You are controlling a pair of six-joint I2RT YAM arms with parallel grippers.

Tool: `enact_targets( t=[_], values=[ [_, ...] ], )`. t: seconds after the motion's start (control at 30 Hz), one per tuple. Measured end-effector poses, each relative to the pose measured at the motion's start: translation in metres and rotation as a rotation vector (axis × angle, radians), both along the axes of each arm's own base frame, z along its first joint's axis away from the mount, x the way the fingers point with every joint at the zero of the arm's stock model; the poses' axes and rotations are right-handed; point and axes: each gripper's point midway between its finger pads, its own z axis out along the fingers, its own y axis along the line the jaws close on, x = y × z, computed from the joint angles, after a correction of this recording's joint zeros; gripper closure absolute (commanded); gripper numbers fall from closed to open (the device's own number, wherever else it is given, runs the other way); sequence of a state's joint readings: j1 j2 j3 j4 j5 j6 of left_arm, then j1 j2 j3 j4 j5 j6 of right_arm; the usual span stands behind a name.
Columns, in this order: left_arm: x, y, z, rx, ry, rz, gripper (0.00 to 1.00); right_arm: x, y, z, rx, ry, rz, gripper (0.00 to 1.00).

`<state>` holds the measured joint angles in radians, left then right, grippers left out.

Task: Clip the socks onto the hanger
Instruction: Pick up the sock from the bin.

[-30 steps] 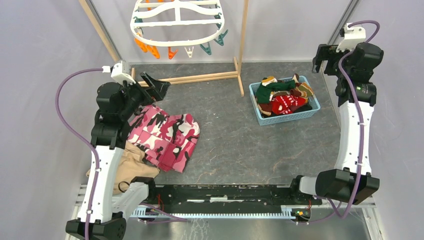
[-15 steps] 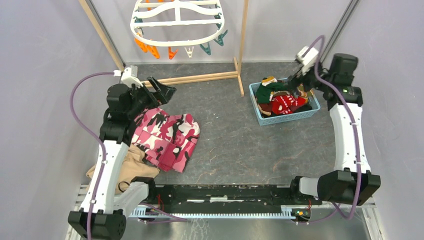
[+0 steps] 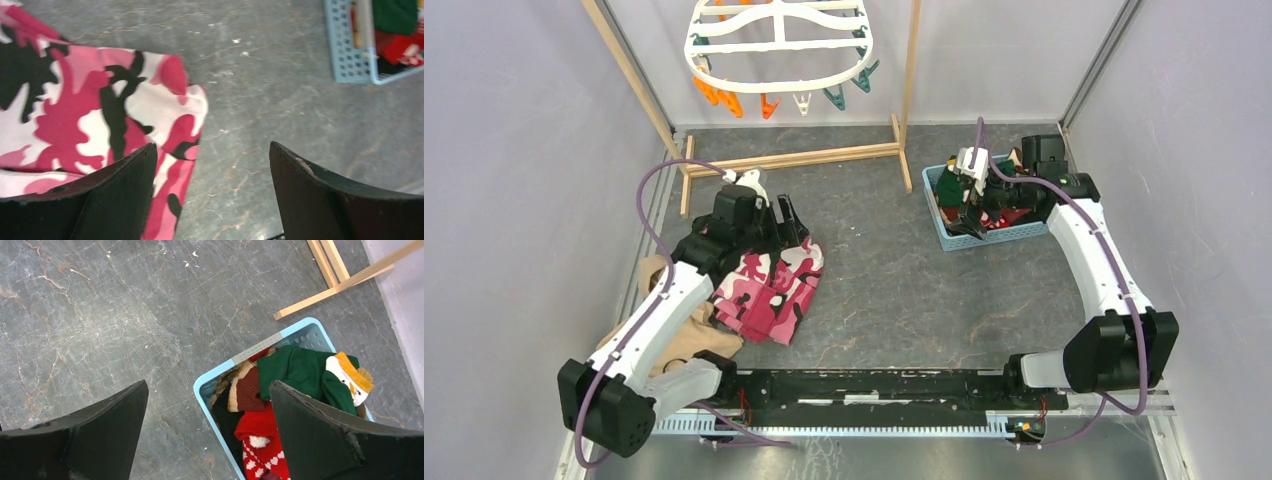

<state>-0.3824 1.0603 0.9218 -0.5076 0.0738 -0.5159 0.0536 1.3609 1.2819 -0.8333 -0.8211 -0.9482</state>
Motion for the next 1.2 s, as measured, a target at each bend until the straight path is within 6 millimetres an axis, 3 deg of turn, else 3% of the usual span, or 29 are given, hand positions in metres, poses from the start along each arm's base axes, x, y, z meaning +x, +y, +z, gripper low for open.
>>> enact_targets(
  t=[0.13,0.3,0.37,0.43,0.53,0.67,0.8,1.03,1.2],
  values=[
    [0.006,0.016,-0.02,0.087,0.033,0.068,0.28,0.001,0.0,-0.003,0.001,0.013,0.0,0.02],
    [0.012,0.02,-0.049,0.161,0.105,0.076,0.3,0.006,-0.005,-0.015,-0.019,0.064,-0.051,0.02],
    [0.012,0.016,-0.056,0.17,0.124,0.065,0.29,0.018,-0.017,-0.022,-0.054,0.084,-0.144,0.02],
    [0.013,0.009,-0.057,0.149,0.116,0.054,0.29,0.034,-0.032,-0.025,-0.061,0.097,-0.243,0.1],
    [0.018,-0.001,-0.058,0.081,0.095,0.063,0.29,0.067,-0.069,-0.022,-0.038,0.119,-0.424,0.22],
    [0.018,-0.006,-0.064,0.022,0.097,0.088,0.26,0.11,-0.105,-0.011,0.005,0.129,-0.608,0.26],
    [0.025,-0.007,-0.051,-0.006,0.042,0.108,0.24,0.122,-0.106,-0.011,0.069,0.161,-0.695,0.31],
    [0.036,-0.004,-0.007,-0.066,-0.116,0.135,0.24,0.142,-0.109,-0.019,0.072,0.182,-0.737,0.5],
    [0.036,-0.002,0.004,-0.089,-0.168,0.144,0.24,0.155,-0.12,-0.035,-0.012,0.182,-0.732,0.51]
  ],
)
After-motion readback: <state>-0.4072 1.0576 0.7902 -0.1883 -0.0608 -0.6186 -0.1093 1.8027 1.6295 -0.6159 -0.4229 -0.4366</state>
